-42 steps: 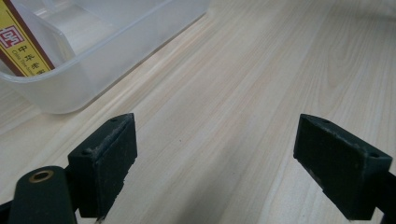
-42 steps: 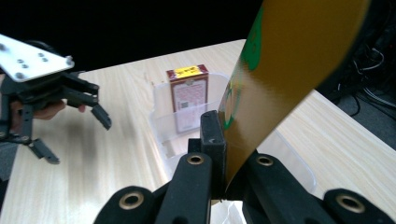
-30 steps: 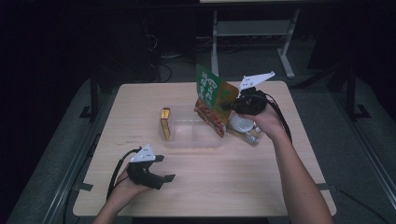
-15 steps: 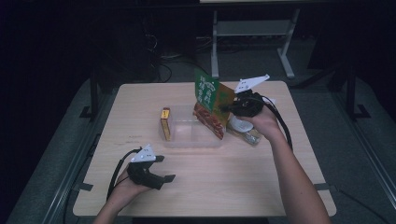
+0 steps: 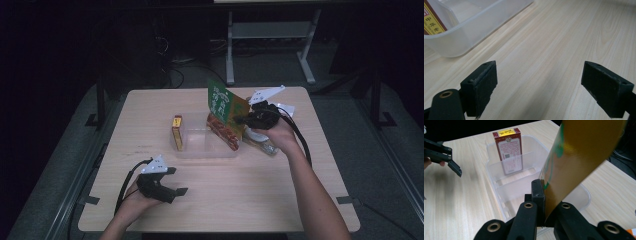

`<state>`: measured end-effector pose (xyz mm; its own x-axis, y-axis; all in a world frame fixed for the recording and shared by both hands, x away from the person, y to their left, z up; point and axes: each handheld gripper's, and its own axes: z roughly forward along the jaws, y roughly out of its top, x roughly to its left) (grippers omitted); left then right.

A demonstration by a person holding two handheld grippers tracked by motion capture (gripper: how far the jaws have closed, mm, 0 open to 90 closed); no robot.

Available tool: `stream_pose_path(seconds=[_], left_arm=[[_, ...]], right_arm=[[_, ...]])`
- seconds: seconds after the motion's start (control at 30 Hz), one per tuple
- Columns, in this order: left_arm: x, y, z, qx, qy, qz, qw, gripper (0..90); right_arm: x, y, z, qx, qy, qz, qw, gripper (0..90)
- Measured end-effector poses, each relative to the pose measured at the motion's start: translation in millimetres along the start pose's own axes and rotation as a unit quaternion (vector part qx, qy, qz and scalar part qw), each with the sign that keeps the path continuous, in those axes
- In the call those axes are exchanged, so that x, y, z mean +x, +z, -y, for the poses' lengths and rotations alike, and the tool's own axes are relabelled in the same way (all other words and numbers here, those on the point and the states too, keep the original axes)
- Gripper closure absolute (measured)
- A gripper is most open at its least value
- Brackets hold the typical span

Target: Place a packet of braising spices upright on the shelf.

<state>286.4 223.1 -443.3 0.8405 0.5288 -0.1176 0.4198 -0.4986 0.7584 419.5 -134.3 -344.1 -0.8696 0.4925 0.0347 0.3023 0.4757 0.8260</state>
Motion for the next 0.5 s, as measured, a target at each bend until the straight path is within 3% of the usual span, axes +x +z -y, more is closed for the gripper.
stream_pose_path(seconds=[0.27,0.4,0.5], left_arm=[[-3.1,3.8,-1.0,0.015,0.013,0.0,0.9998,12.9],[-4.7,4.8,-1.9,0.016,0.014,-0.002,0.9998,12.9],[-5.8,5.5,-3.0,0.015,0.018,-0.003,0.9997,12.9]], right_arm=[[4.6,-0.3,10.1,0.004,0.003,0.006,1.0,88.1],[4.9,-4.0,15.8,0.001,0.007,0.015,0.9999,81.7],[7.1,-10.5,19.2,-0.003,0.011,0.026,0.9996,63.7]])
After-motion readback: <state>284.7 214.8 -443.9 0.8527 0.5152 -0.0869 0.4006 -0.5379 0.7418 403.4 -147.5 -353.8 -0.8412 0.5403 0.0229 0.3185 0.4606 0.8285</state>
